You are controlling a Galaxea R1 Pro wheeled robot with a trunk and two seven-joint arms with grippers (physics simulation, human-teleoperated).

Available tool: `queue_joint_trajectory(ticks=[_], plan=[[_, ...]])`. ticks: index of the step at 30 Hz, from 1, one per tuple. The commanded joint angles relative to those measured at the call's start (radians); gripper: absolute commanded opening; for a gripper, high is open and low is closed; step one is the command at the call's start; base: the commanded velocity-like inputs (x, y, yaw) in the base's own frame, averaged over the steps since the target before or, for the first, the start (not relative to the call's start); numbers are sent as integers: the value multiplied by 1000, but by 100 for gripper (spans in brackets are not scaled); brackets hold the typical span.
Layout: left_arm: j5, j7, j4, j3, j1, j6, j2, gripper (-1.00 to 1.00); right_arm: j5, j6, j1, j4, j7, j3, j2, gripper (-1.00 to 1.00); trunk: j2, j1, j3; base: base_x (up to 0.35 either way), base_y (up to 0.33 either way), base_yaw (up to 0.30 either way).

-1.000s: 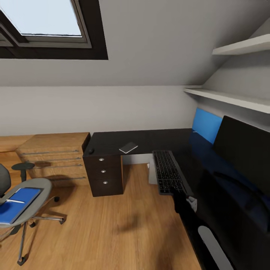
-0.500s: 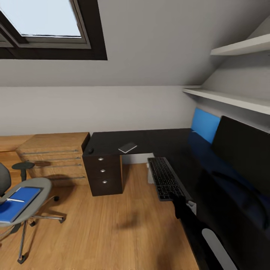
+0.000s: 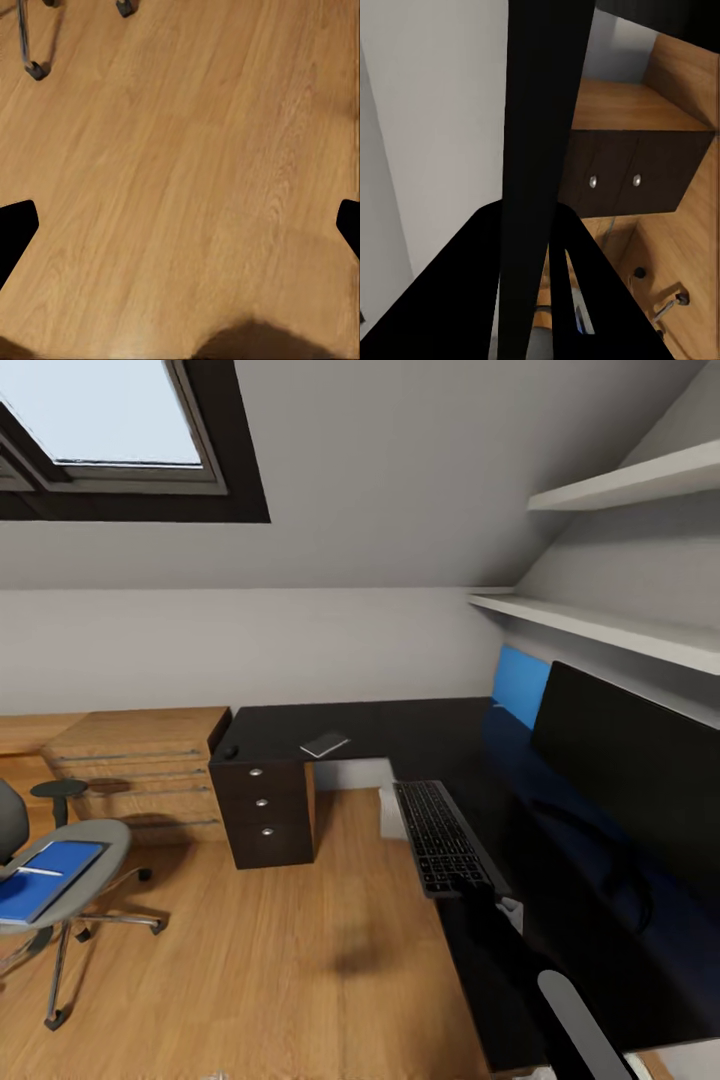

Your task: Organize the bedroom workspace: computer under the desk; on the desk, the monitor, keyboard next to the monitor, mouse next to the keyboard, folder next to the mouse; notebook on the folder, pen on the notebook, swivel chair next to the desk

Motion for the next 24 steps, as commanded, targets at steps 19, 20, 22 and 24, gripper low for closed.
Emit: queue_joint_trajectory(ticks=[19,20,22,24], plan=[[226,-269,-63,252,-1,78,178,100,-5,-4,-2,4,0,0,-2,-100,-1,0,-1,-8,-318,0],[257,-320,-73,252,-1,111,198,100,-5,-3,-4,15,0,0,-4,-100,-1,0,-1,126,-335,0],[301,-390,-81,252,-1,157,223,100,-3,-3,-7,44,1,0,-4,-100,-1,0,-1,127,-333,0],[333,-438,-85,252,-1,191,240,100,-2,-2,-14,84,3,0,-5,-100,-1,0,-1,112,-307,0]])
